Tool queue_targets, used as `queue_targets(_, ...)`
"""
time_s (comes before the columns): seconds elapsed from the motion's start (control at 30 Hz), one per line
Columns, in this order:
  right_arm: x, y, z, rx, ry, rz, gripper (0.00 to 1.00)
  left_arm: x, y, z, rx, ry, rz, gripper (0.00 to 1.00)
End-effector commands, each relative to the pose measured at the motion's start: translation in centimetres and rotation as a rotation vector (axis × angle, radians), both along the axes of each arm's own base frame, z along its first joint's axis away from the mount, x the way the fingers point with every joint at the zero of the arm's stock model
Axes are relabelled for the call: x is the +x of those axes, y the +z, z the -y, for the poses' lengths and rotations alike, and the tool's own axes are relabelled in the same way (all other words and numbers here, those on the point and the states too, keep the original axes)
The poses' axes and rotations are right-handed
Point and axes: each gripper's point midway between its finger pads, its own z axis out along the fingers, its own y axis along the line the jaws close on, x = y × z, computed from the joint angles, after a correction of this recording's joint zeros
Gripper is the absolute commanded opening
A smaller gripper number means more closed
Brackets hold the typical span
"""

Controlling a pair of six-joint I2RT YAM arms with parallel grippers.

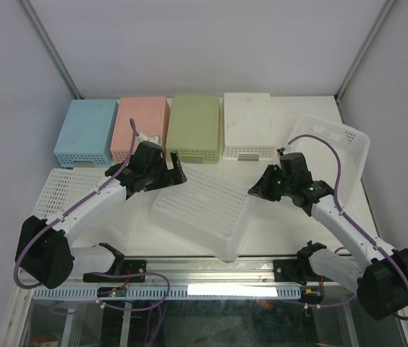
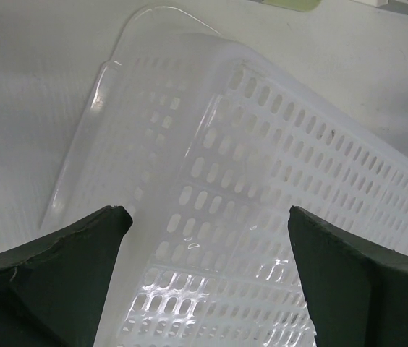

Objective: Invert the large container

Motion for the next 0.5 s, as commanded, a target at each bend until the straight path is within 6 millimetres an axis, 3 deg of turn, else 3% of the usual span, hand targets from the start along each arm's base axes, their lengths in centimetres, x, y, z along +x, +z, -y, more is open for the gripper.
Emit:
queue_targets(0.0, 2.3, -0.1, -0.4, -0.036, 0.01, 0.054, 0.11, -1.7, 2.3, 1.8, -0.143, -0.066, 0.012, 0.99)
queue_targets(0.27, 5.8, 0.5, -1.7, -0.053, 0.035, 0.097, 0.11, -4.6, 2.8, 1.6, -0.23, -0.054, -0.03, 0.99)
queue_targets(0.37, 6.9, 0.6, -2.6, -0.039, 0.054, 0.103, 0.11, -4.6, 3.6, 0.8, -0.216, -0.024, -0.006, 0.99)
queue_targets(0.47, 7.7, 1.2, -3.5, -0.028, 0.097, 0.109, 0.11, -3.8, 5.5, -0.2, -0.185, 0.021, 0.058, 0.99)
